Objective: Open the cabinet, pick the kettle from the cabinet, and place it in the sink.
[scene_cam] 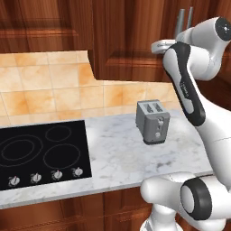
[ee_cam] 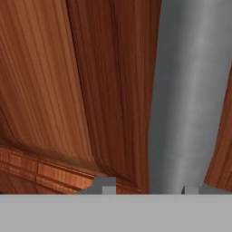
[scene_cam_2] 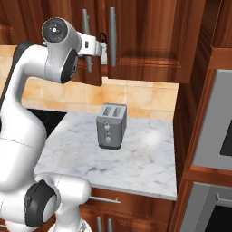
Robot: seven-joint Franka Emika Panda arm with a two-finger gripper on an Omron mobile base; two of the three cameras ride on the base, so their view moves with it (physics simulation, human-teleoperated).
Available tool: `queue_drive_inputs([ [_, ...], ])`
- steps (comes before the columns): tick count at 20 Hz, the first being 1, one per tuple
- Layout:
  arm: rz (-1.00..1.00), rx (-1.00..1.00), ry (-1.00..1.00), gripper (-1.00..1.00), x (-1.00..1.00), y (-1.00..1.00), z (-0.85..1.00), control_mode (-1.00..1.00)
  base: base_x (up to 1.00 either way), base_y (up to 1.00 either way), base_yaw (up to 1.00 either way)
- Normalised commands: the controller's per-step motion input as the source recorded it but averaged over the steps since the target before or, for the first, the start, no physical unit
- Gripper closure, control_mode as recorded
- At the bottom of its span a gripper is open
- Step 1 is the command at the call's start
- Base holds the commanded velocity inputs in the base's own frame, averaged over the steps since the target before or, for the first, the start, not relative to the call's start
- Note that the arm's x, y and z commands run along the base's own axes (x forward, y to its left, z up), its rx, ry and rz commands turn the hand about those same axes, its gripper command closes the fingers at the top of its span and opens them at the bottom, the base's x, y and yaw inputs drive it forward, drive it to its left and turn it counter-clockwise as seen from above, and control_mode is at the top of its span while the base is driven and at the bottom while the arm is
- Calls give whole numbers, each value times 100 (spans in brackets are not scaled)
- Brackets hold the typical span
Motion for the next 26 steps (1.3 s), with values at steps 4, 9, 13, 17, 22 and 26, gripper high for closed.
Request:
queue_drive_inputs([
  [4,-2,-4,0,100,-27,44,1,-100,0,0,0],
  [9,-6,-5,0,100,-28,45,0,-100,0,0,0],
  [13,-8,-6,0,100,-27,47,0,-100,0,0,0],
  [17,-8,-6,0,100,-27,48,1,-100,0,0,0],
  [22,-8,-4,0,100,-26,50,2,-100,0,0,0],
  [26,-9,-3,0,100,-24,52,4,-100,0,0,0],
])
